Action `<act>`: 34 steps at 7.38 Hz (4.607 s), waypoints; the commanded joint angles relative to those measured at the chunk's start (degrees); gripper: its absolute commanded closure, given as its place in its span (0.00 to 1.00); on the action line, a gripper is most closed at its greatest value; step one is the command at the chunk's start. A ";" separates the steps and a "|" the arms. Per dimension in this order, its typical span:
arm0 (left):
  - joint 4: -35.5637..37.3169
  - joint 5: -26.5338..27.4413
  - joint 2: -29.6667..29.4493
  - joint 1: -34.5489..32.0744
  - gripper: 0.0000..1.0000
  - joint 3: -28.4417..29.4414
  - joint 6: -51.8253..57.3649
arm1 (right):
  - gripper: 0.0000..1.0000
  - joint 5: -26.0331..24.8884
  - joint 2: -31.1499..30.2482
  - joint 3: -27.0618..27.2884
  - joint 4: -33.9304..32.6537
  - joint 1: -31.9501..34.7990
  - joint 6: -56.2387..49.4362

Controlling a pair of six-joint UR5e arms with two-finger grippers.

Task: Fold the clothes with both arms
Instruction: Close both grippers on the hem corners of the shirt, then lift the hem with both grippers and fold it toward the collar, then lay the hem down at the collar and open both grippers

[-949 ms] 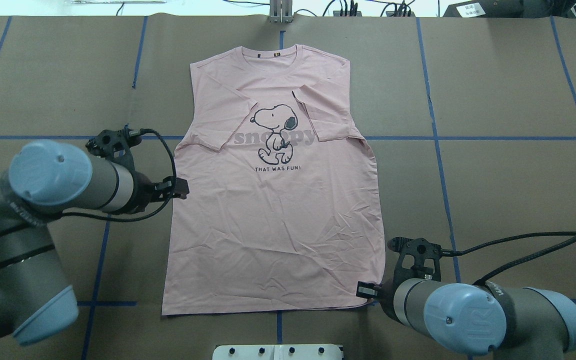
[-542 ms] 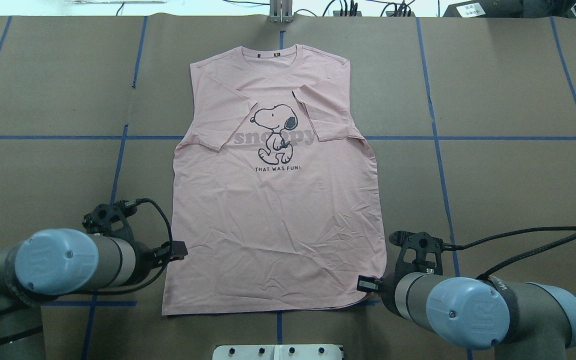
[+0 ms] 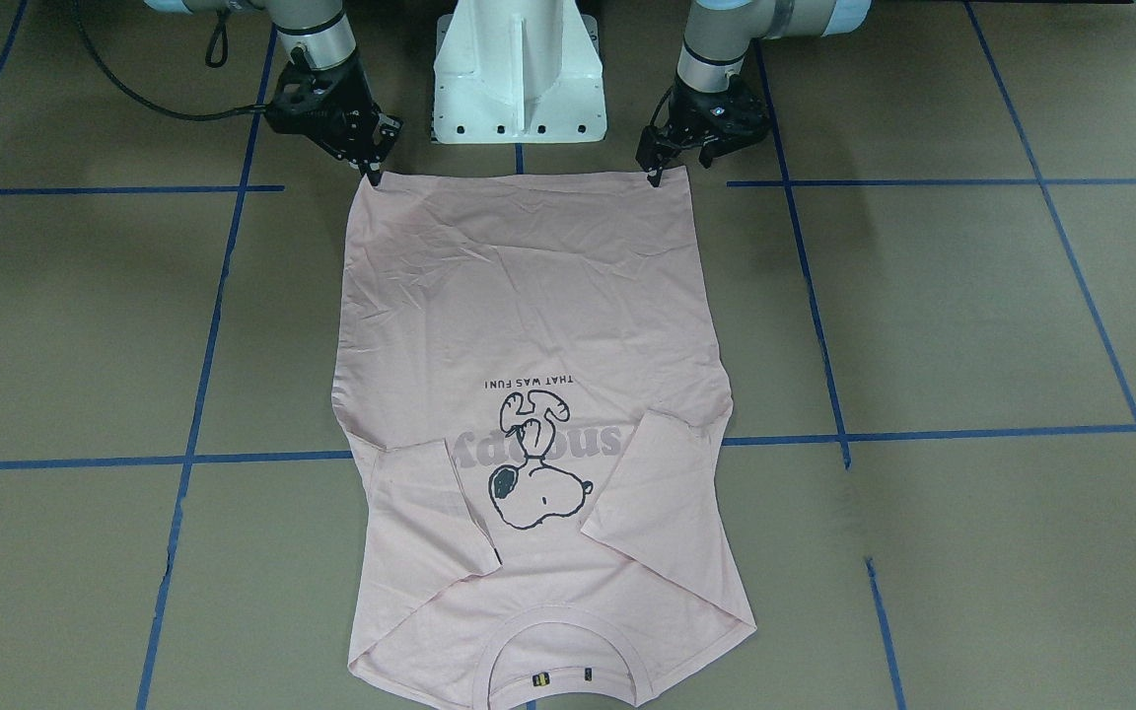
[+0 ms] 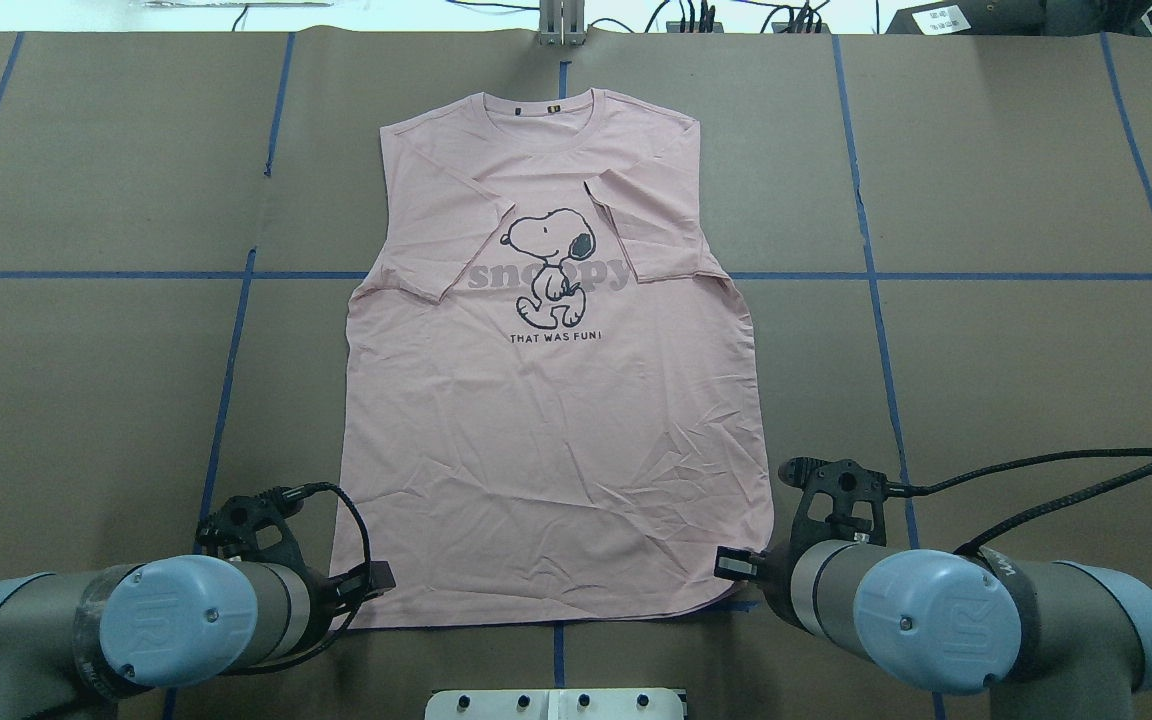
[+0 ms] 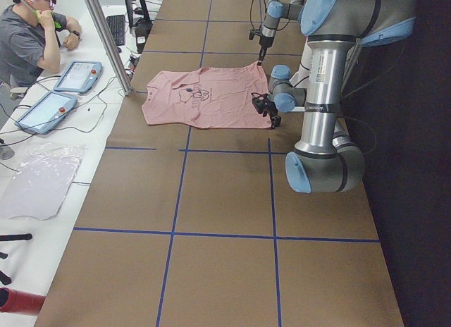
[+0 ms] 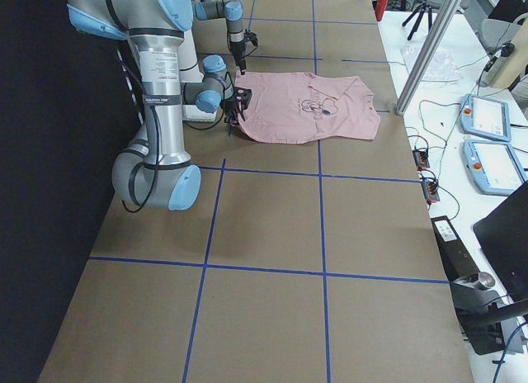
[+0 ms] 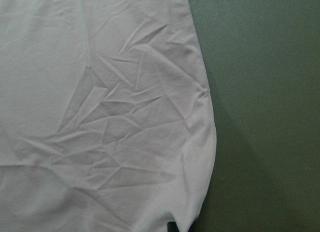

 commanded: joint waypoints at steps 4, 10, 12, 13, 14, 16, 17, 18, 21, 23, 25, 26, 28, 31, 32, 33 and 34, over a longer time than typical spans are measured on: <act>0.28 0.69 -0.01 0.28 0.14 1.61 0.03 | 1.00 0.00 0.00 0.00 0.00 0.06 0.00; 0.46 0.69 0.34 0.63 1.00 0.91 0.47 | 1.00 0.35 0.00 0.44 0.00 0.50 0.00; 0.46 0.69 0.34 0.63 1.00 -0.14 0.65 | 1.00 0.53 -0.09 1.22 0.00 0.76 0.00; 0.54 0.51 0.52 0.28 1.00 -2.85 0.91 | 1.00 0.96 -0.26 2.80 0.00 0.85 -0.09; 6.20 0.08 0.26 0.02 1.00 -6.96 4.04 | 1.00 2.53 -0.18 4.47 -0.35 1.02 -0.09; 12.06 -0.10 -0.18 0.54 1.00 -12.26 5.92 | 1.00 6.32 -2.53 8.94 -0.70 1.47 0.00; 12.15 -0.28 -0.18 0.63 1.00 -14.80 8.71 | 1.00 9.20 -3.85 10.88 -0.79 1.03 0.00; 12.58 -0.98 -0.01 0.89 1.00 -18.39 10.13 | 1.00 13.49 -5.78 13.60 -0.79 0.33 0.52; 20.47 -5.47 -0.09 3.77 1.00 -28.78 14.45 | 1.00 18.46 -10.55 21.71 -2.72 -4.24 1.49; 20.15 -5.29 -2.45 3.71 1.00 -25.49 15.67 | 1.00 17.59 -6.89 17.52 -2.64 0.73 -1.21; 20.06 -4.41 -6.75 -4.67 1.00 -19.86 23.71 | 1.00 17.67 3.20 8.32 -2.64 11.87 -11.30; 20.06 -4.59 -8.08 -9.86 1.00 -18.01 28.63 | 1.00 17.58 7.34 3.30 -2.73 17.14 -17.60; 15.70 -5.02 -9.84 -18.31 1.00 -9.78 35.42 | 1.00 17.84 14.38 -8.20 -2.20 27.70 -28.78; 8.30 -6.16 -16.25 -28.95 1.00 6.21 40.61 | 1.00 18.02 23.09 -21.57 -2.11 34.06 -31.03; 2.54 -7.39 -18.18 -32.64 1.00 14.10 43.07 | 1.00 17.93 24.16 -24.49 -1.68 34.51 -30.94; -4.92 -7.31 -19.24 -33.90 1.00 22.62 43.01 | 1.00 17.84 24.78 -27.74 0.59 34.69 -30.68; -11.43 -7.31 -19.69 -35.22 1.00 28.62 42.92 | 1.00 17.84 26.70 -32.73 3.83 34.77 -30.50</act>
